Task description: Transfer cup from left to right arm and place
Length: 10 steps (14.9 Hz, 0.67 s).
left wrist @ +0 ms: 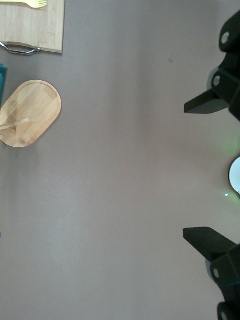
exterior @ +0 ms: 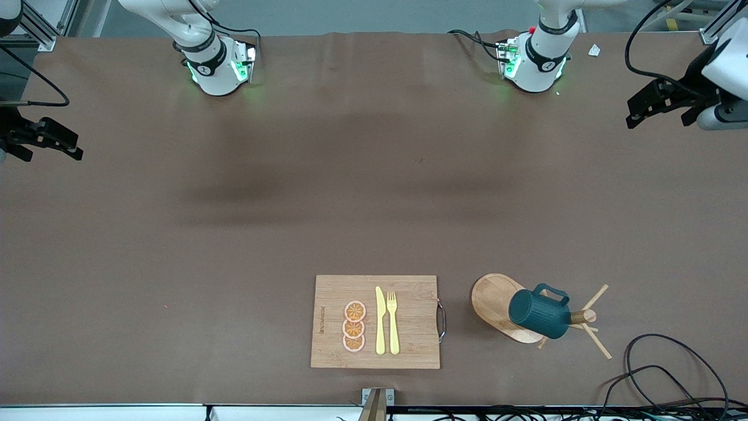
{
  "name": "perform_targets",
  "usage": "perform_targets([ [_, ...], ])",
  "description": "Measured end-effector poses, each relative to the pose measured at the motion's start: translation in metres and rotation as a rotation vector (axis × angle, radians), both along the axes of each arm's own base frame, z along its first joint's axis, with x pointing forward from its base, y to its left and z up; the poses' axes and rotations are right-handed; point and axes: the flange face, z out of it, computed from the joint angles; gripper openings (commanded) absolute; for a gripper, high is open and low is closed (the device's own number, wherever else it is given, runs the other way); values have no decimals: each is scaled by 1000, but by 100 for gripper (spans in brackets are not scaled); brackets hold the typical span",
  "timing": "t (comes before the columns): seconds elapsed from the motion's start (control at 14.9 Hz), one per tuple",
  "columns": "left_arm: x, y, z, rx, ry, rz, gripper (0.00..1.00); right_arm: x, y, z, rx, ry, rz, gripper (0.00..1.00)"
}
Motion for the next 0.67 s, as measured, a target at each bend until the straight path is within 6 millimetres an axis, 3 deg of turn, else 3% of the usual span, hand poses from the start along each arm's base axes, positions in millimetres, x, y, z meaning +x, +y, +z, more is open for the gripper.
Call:
perform_targets([
  [0.67, 93, -25, -86, -113, -112, 466, 100, 0, 0, 0, 0, 1, 0, 100],
])
